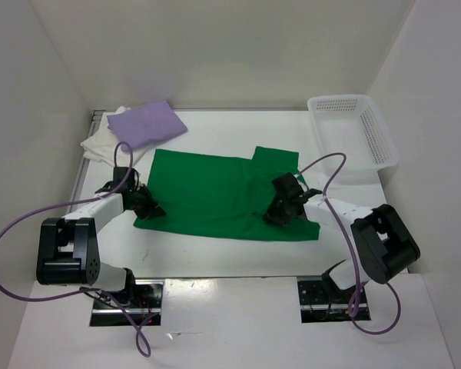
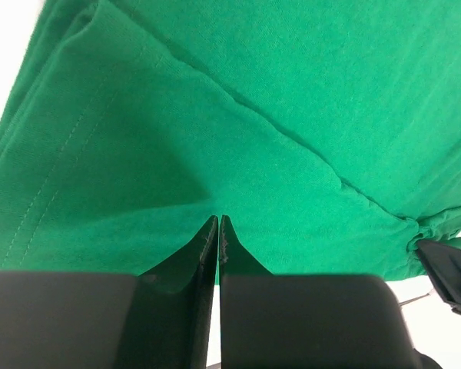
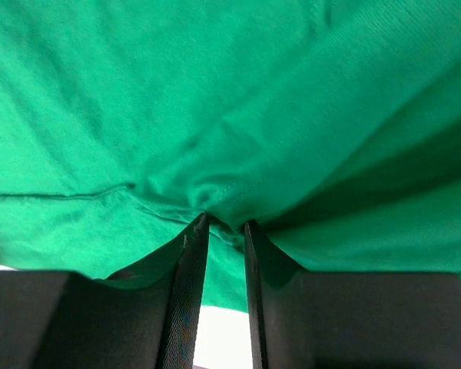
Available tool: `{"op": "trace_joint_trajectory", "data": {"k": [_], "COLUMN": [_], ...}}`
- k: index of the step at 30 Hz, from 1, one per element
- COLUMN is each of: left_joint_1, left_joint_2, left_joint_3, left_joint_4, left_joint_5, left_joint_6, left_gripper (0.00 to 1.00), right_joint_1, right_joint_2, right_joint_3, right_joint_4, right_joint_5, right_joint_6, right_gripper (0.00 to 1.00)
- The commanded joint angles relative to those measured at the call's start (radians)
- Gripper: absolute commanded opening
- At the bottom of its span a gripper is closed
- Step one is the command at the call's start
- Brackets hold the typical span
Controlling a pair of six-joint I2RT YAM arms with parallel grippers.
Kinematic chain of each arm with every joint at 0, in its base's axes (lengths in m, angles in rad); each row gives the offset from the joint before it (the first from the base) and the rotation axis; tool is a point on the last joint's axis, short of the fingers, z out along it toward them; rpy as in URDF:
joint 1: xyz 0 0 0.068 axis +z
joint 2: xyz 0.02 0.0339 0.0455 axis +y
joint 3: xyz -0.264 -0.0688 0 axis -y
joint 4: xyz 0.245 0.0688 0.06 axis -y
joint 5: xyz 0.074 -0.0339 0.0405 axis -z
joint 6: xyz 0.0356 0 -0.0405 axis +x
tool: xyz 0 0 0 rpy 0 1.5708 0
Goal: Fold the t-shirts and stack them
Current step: Fold the flattened tshirt in 1/3 of the way
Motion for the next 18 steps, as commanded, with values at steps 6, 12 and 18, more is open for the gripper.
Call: {"op": "trace_joint_trajectory", "data": {"k": [6,12,18], "left_joint_1": [0.013,0.131,0.151], "left_joint_2": [-0.012,0.051,0.031], "left_joint_3": [-0.007,-0.028,-0.028], "left_joint_4": [-0.037,-0.028,-0.028], "left_joint_5": [-0.024,0.039,0.048], "left_joint_6": [0.021,0.0,0.0], "left_gripper": [0.06,0.03,0.03], "right_joint_1": [0.008,0.008,0.008], "right_joint_2": [0.006,0.062,0.081], "right_joint_3": [0.083,0.083,0.153], "right_joint_4": [0.003,0.032,0.032], "right_joint_5": [0.061,0.043,0.061], "right_joint_6": [-0.048,-0.048,-0.085], "right_gripper": [0.44,0.39,0.11]}}
